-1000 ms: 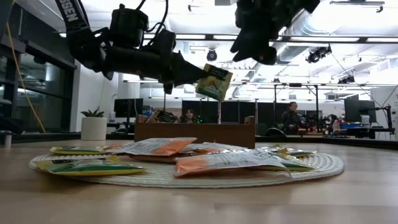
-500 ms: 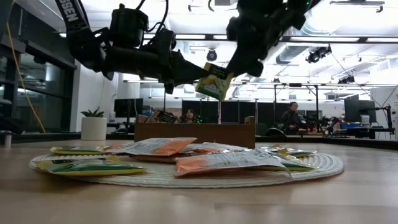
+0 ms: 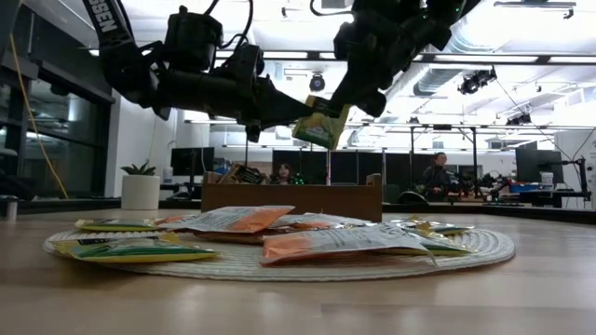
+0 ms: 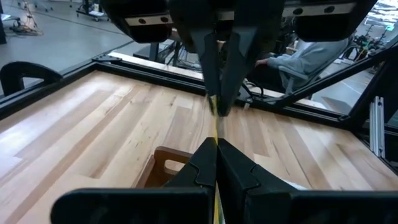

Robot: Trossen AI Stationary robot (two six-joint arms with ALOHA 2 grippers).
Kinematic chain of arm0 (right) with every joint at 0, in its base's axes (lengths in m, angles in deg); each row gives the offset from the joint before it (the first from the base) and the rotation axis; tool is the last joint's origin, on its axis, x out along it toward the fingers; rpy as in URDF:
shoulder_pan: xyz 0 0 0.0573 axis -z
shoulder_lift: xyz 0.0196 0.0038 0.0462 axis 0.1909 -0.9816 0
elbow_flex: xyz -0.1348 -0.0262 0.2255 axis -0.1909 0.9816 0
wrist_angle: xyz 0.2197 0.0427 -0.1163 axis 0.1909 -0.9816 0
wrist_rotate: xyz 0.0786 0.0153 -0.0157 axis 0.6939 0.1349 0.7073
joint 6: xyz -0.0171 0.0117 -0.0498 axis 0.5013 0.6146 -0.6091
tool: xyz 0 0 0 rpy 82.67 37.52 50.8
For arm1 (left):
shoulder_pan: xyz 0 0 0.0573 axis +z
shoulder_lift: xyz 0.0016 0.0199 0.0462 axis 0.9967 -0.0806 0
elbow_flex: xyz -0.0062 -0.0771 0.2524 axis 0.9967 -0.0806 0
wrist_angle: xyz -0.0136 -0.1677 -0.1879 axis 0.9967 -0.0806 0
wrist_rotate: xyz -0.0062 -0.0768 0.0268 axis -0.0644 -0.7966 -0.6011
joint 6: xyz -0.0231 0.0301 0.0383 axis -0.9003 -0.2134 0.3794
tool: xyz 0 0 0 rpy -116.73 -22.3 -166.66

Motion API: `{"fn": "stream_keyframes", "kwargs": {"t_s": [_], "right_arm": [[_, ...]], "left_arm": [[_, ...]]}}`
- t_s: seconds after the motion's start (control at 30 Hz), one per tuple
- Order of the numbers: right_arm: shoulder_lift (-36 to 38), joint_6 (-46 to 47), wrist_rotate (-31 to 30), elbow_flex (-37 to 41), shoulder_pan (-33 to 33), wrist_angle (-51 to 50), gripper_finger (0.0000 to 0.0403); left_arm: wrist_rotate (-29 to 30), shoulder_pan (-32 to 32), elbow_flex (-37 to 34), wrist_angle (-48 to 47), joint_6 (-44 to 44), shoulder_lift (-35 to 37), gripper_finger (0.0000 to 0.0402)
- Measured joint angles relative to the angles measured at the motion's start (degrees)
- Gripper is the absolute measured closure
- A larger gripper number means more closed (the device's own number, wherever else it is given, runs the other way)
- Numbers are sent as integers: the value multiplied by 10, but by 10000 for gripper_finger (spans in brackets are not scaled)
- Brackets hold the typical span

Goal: Pick & Place Tea
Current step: Put the yellow tea bag into the right section of the wooden organizer

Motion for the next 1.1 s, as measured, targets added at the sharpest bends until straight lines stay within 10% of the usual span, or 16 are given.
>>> {"fn": "stream_keyframes", "kwargs": {"t_s": [0.5, 0.87, 1.1], "right_arm": [[0, -15, -40, 0, 4, -46, 402], [0, -41, -58, 0, 29, -64, 402], [-9, -75, -47, 0, 44, -79, 403]], "left_arm": [[2, 0, 0, -3, 15, 0, 391], [-43, 0, 0, 12, -7, 0, 238], [-117, 0, 0, 6, -38, 20, 209]]}}
